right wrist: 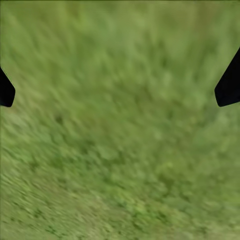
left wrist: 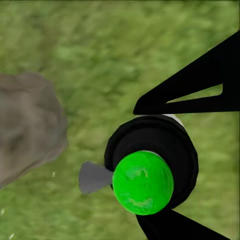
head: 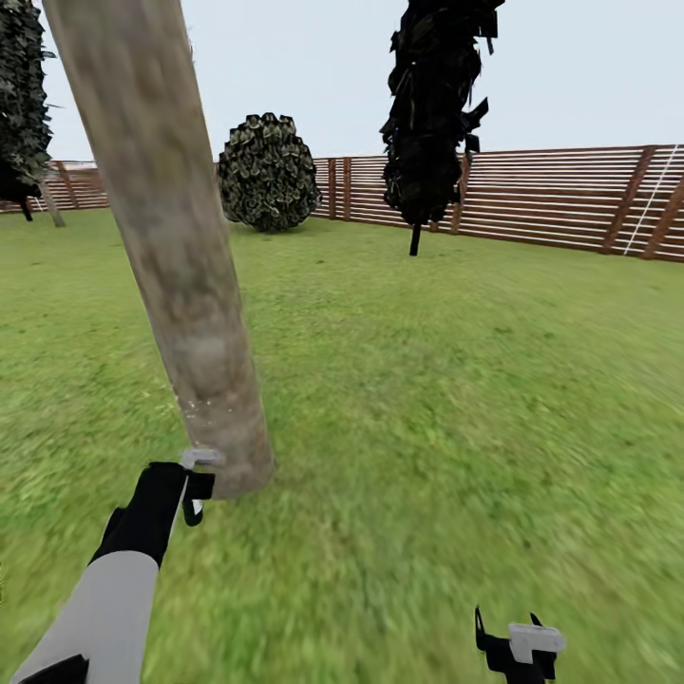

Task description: In the garden, pick up the pesticide atomizer on the floor and spray pesticide onto both trees until each tree trunk is fully covered.

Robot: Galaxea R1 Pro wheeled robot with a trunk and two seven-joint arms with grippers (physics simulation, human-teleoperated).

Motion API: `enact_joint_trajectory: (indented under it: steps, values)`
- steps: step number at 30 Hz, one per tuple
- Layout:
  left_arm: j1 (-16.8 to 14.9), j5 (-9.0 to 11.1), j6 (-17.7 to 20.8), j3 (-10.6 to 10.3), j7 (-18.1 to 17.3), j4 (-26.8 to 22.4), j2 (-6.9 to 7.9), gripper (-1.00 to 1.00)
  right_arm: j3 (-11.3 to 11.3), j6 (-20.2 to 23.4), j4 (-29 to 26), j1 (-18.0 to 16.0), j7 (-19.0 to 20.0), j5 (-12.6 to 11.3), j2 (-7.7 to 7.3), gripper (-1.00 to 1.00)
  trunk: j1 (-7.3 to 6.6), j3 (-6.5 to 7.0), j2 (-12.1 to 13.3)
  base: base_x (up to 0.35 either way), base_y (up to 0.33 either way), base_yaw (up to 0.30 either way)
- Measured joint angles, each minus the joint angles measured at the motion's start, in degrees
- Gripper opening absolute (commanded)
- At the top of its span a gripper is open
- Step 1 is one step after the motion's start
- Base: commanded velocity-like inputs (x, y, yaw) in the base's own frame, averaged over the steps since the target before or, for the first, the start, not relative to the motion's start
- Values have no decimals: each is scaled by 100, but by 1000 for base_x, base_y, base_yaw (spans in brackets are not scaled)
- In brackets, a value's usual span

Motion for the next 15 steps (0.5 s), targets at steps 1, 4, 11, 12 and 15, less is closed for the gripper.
enact_joint_trajectory:
  steps: [1, 4, 11, 12, 15]
  values:
    - [-1, -6, -2, -6, 0, 5, 1, -100, -1, 0, 0, 0, 0, 0, -1, 100, 0, 0, 0, 153, -257, 78]
    - [10, -97, -25, 46, 1, 11, 190, -100, -1, 0, 0, 0, 5, 0, -4, 100, 0, 0, 0, 55, -76, 17]
    - [313, 51, -281, 20, -2, 166, 504, -100, -2, 0, 0, 0, 8, 1, -6, 100, 0, 0, 0, 4, -5, 1]
    - [343, 47, -520, 19, -2, 358, 330, -100, -1, 0, 0, 0, 8, 1, -6, 100, 0, -1, 0, 0, 0, 0]
    - [357, 29, -660, 34, -1, 565, 58, -100, 0, 0, 0, 0, 8, 0, -6, 100, 0, 0, 0, 0, 0, 0]
